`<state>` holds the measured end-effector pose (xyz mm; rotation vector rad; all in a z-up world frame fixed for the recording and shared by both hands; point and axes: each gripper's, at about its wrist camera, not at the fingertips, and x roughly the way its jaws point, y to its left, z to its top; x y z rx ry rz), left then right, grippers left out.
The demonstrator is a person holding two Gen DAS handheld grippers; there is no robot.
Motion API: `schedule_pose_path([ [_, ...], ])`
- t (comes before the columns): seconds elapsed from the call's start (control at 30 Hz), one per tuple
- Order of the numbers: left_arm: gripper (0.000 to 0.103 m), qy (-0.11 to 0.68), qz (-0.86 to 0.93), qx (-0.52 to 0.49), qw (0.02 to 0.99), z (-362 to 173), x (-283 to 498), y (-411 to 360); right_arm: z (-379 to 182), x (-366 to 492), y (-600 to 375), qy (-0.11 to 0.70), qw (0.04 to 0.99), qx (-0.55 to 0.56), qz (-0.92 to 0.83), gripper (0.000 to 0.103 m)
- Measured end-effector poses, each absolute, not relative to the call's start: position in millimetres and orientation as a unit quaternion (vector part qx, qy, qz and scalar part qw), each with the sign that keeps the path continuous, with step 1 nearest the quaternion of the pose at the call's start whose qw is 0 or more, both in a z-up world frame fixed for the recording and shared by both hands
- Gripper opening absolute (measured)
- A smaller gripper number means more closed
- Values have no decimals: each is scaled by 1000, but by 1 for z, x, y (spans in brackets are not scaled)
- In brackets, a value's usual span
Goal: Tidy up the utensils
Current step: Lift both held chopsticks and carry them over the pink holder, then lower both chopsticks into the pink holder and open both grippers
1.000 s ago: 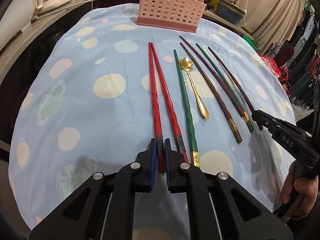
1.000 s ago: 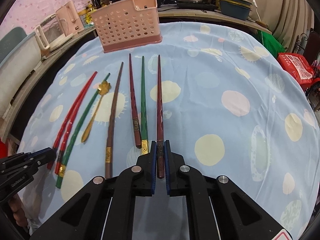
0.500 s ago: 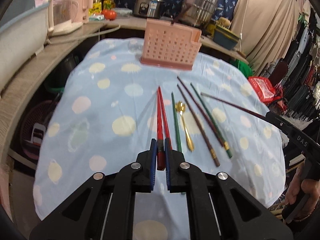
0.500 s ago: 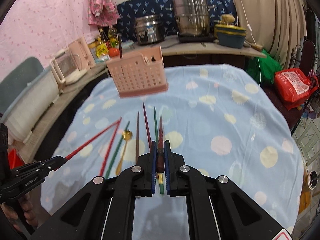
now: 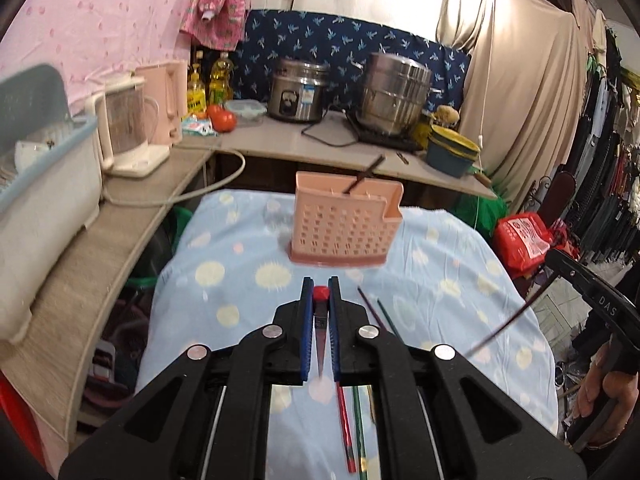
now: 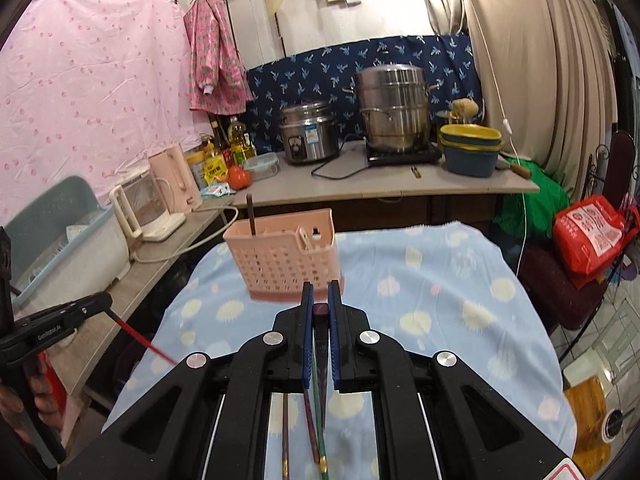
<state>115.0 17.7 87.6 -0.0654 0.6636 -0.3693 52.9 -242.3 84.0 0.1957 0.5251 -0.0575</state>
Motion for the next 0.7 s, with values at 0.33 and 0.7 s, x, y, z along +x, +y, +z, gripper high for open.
schedule_pose_path([
  [0.33,7,259,-168,-22,951,151,173,12,131,115,-254,221,971,85,-22,7],
  [0.7,7,186,-157,-21,970,221,262,-17,198,221,-257,165,983,73,-25,7],
])
